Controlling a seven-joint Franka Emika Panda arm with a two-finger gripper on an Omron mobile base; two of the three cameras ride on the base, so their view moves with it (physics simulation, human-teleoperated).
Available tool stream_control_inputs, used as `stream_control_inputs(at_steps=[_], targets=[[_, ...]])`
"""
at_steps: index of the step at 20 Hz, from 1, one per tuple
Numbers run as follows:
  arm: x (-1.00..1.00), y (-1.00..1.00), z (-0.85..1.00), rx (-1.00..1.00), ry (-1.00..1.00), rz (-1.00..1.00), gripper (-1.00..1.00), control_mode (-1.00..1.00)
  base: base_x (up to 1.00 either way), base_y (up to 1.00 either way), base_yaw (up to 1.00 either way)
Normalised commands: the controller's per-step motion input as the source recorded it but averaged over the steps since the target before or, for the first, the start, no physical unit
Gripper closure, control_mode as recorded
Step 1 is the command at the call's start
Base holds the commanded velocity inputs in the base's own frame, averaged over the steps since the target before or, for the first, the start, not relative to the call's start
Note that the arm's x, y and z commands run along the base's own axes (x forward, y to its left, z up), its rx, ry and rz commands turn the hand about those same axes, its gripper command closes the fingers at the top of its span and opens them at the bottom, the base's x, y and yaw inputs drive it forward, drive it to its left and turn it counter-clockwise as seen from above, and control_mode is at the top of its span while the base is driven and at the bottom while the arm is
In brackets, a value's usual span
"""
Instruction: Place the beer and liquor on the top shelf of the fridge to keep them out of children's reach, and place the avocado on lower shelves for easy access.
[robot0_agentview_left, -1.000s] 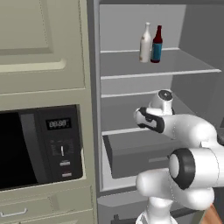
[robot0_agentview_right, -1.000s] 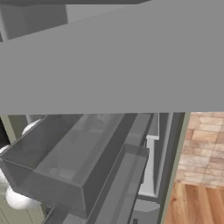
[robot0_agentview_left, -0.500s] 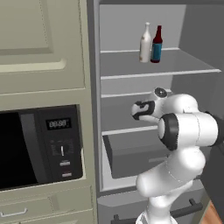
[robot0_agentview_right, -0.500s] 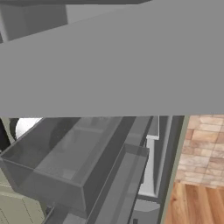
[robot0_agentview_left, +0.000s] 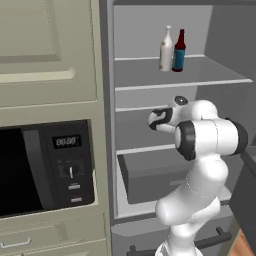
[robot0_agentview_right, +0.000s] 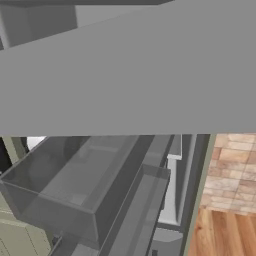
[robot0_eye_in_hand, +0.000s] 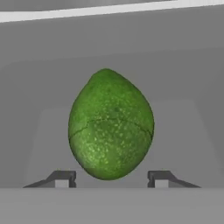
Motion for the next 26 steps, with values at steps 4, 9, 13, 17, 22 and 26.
stream_control_inputs(at_steps=[4, 9, 13, 17, 22, 26], targets=[[-0.57, 0.17, 0.0, -0.14, 0.0, 0.1, -1.0, -1.0, 0.0, 0.0, 0.0], [-0.92, 0.3, 0.02, -0.16, -0.01, 0.09, -1.0, -1.0, 0.0, 0.0, 0.0], [-1.0, 0.33, 0.2, -0.13, -0.02, 0.09, -1.0, -1.0, 0.0, 0.0, 0.0], [-1.0, 0.26, 0.4, -0.09, -0.07, 0.04, -1.0, -1.0, 0.0, 0.0, 0.0], [-1.0, 0.17, 0.67, -0.03, -0.13, 0.0, -1.0, -1.0, 0.0, 0.0, 0.0], [-1.0, 0.11, 0.93, 0.0, -0.11, 0.0, -1.0, -1.0, 0.0, 0.0, 0.0]])
